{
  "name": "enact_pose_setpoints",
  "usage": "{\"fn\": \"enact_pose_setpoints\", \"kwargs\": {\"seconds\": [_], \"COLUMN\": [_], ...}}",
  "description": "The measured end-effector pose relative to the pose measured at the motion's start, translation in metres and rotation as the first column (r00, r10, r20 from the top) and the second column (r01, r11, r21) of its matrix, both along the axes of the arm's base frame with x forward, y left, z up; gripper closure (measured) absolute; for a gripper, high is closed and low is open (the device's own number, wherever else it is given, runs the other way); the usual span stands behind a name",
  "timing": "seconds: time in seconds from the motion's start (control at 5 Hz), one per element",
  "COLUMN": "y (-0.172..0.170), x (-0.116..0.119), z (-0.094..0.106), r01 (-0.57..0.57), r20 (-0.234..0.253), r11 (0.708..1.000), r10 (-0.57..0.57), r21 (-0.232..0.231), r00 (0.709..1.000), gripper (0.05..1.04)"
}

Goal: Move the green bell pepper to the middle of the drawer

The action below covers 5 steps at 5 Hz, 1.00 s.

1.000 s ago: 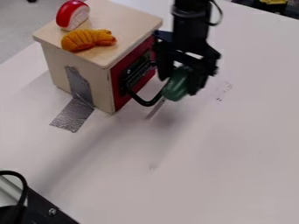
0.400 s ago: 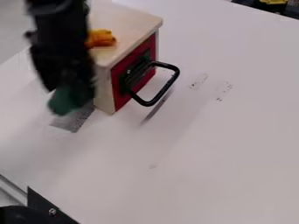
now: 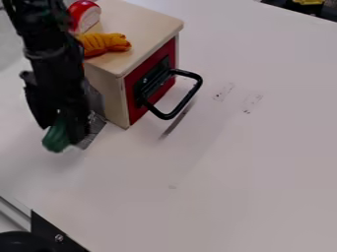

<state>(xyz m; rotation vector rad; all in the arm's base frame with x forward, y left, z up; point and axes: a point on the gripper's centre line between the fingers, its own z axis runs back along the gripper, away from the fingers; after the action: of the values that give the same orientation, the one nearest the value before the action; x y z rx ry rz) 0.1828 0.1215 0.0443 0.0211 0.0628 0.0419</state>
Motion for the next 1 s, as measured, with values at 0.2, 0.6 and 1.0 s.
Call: {"fn": "enact_pose_setpoints", "kwargs": {"seconds": [0.2, 0.6, 1.0], "y": [0.011, 0.02, 0.023], "x": [0.016, 0.01, -0.017], "z": [-0.033, -0.029, 0.05], "r01": [0.003, 0.025, 0.036], "r20": [-0.056, -0.075, 0.114], "r11": [1.0, 0.999, 0.996], "r10": [-0.003, -0.021, -0.045], "r21": [0.003, 0.047, 0.078], "r00": [0.998, 0.997, 0.992], "gripper": [0.228, 0.131, 0.098]}}
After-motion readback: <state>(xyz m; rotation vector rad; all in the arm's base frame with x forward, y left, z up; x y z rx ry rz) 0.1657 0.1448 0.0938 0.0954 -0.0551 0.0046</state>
